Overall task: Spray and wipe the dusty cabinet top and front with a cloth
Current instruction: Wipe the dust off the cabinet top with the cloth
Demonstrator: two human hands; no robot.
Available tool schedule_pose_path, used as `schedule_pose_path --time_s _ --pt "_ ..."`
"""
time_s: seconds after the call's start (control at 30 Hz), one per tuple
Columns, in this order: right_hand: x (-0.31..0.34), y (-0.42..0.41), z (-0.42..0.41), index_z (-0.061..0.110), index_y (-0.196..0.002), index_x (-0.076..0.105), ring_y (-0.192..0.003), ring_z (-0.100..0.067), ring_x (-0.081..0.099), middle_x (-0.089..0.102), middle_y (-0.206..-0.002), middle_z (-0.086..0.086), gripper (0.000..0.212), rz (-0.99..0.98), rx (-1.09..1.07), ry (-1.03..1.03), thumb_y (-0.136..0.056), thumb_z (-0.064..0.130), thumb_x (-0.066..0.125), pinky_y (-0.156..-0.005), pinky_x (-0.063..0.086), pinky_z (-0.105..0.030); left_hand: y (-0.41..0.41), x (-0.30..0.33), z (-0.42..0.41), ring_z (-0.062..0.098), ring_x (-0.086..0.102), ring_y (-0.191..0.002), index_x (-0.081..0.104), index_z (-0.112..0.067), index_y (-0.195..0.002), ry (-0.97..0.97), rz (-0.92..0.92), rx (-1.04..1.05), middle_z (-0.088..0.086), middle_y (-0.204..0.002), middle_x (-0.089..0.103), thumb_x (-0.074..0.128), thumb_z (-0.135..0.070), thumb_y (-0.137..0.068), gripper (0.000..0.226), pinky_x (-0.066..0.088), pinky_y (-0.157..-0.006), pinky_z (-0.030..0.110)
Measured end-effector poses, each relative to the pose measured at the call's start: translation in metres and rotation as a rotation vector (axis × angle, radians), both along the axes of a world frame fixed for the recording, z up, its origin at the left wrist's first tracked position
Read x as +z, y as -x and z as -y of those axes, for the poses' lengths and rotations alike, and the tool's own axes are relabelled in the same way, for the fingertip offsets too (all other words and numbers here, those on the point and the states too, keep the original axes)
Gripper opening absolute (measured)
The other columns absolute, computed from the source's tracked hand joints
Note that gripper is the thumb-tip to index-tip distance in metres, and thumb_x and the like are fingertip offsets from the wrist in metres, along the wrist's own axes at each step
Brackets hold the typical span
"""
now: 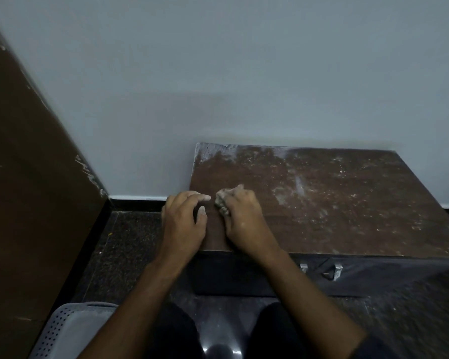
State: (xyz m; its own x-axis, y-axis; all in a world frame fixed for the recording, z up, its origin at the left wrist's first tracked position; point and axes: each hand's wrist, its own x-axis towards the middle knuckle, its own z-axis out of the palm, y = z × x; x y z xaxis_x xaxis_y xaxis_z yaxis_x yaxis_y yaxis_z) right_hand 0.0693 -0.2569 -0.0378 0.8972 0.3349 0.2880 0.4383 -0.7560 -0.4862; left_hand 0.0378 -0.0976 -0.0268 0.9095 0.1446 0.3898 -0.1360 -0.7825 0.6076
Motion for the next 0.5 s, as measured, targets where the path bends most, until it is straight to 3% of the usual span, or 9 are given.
schedule_pose_path --time_s 0.13,0.2,0.3,0.37,0.5 --pt "0.002 0.033 0.012 0.015 -0.136 0.060 -0.119 -0.017 0.048 0.059 -0.130 0.001 0.045 0.013 0.155 -0.014 -0.093 0.008 0.053 -0.123 0.026 -0.032 -0.011 0.004 0.007 0.016 0.053 -0.105 0.069 -0.022 -0.106 0.034 -0.014 -0.015 -0.007 -0.108 0.064 0.057 -0.015 -0.085 0.026 0.044 -0.094 0.039" --pt "0.001 0.021 0.037 0.016 -0.135 0.062 -0.117 -0.016 0.048 0.061 -0.126 0.002 0.046 0.016 0.061 -0.018 -0.090 0.005 0.056 -0.122 0.028 -0.032 -0.009 0.006 0.010 0.013 0.052 -0.105 0.068 -0.022 -0.108 0.024 -0.004 -0.074 -0.008 -0.109 0.063 0.058 -0.012 -0.087 0.025 0.043 -0.095 0.033" --pt "-0.001 -0.008 0.057 0.016 -0.132 0.062 -0.112 -0.018 0.046 0.058 -0.122 0.002 0.038 0.005 -0.142 0.005 -0.096 0.009 0.056 -0.110 0.043 -0.040 -0.002 0.009 0.014 0.008 0.050 -0.107 0.067 -0.023 -0.110 -0.008 -0.024 -0.159 -0.012 -0.111 0.062 0.059 -0.013 -0.089 0.025 0.041 -0.096 0.025" --pt "0.001 -0.013 0.048 0.017 -0.133 0.060 -0.112 -0.018 0.044 0.055 -0.124 0.003 0.035 0.001 -0.166 0.009 -0.099 0.013 0.052 -0.107 0.045 -0.041 -0.004 0.009 0.019 0.007 0.050 -0.107 0.067 -0.023 -0.110 -0.028 -0.033 -0.181 -0.013 -0.111 0.062 0.060 -0.014 -0.088 0.025 0.042 -0.096 0.025" --pt "0.002 0.026 0.045 0.018 -0.135 0.059 -0.111 -0.013 0.045 0.057 -0.124 0.004 0.038 0.020 -0.006 -0.018 -0.099 0.014 0.048 -0.121 0.030 -0.030 -0.014 0.006 0.032 0.013 0.052 -0.105 0.067 -0.023 -0.111 -0.044 -0.045 -0.190 -0.010 -0.111 0.063 0.059 -0.017 -0.086 0.026 0.045 -0.096 0.031"
